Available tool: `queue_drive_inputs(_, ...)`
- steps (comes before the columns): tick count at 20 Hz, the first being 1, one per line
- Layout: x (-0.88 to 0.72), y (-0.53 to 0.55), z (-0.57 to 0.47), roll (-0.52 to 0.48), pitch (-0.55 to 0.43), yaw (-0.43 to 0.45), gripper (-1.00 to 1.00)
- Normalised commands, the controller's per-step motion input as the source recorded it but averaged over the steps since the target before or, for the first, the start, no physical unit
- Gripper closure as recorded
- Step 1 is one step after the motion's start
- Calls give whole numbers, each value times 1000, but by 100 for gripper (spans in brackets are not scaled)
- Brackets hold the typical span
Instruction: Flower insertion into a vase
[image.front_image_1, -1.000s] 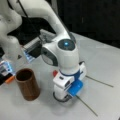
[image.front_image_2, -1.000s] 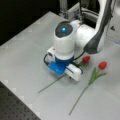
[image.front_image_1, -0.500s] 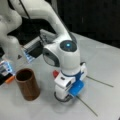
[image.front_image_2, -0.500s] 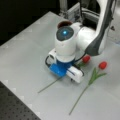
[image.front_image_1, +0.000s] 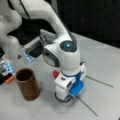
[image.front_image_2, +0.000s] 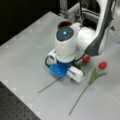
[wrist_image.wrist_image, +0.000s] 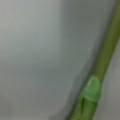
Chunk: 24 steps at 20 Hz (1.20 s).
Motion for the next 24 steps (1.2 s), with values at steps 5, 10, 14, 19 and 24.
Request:
queue_drive_inputs(5, 102, 39, -123, -43, 17, 99, 100)
queue_drive_inputs(10, 84, 52, -156, -73, 47, 116, 100)
queue_drive_inputs(14, 86, 87, -130, -10, 54, 129, 100)
queue_drive_inputs(19, 95, 153, -42, -36, 62, 90, 100)
queue_drive_inputs(24, 114, 155, 164, -54, 51, 54, 100)
